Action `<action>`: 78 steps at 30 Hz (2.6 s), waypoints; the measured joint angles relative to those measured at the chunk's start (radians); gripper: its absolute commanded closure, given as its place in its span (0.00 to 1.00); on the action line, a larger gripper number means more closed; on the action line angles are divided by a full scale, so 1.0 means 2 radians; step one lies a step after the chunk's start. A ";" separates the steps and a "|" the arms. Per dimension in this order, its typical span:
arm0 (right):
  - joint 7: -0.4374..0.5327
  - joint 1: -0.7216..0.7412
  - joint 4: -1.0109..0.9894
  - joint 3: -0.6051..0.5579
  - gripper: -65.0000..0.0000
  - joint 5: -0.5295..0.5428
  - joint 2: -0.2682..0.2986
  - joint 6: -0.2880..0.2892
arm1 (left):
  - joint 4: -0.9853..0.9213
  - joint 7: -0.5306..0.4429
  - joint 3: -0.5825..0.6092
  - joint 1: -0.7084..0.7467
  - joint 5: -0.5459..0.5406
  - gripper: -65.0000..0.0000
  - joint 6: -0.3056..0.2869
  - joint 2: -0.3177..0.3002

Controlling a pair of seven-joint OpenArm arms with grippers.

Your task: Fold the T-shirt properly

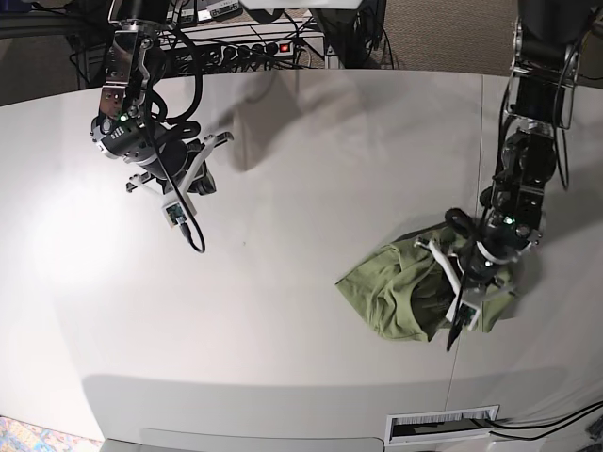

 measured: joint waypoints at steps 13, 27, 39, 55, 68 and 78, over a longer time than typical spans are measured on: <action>-0.023 -0.025 0.000 0.000 1.00 0.039 0.000 0.000 | 0.141 0.060 0.002 0.119 -0.018 1.00 0.011 -0.005; -0.043 -0.115 0.086 0.000 1.00 0.090 0.000 0.000 | 0.319 0.053 -0.001 0.304 0.040 1.00 0.059 -0.006; -0.024 -0.241 0.158 0.000 1.00 0.046 0.001 0.000 | 0.395 0.034 -0.068 0.470 0.060 1.00 0.080 -0.006; 0.029 -0.392 0.158 0.000 1.00 -0.041 0.021 0.000 | 0.353 0.016 -0.138 0.602 0.059 1.00 0.079 -0.002; 0.068 -0.437 0.117 0.000 1.00 -0.087 0.043 0.001 | 0.253 -0.002 -0.138 0.652 0.029 1.00 0.079 -0.002; 0.116 -0.367 -0.084 -0.001 1.00 -0.107 0.042 0.000 | 0.083 -0.049 -0.139 0.628 -0.026 1.00 0.060 0.000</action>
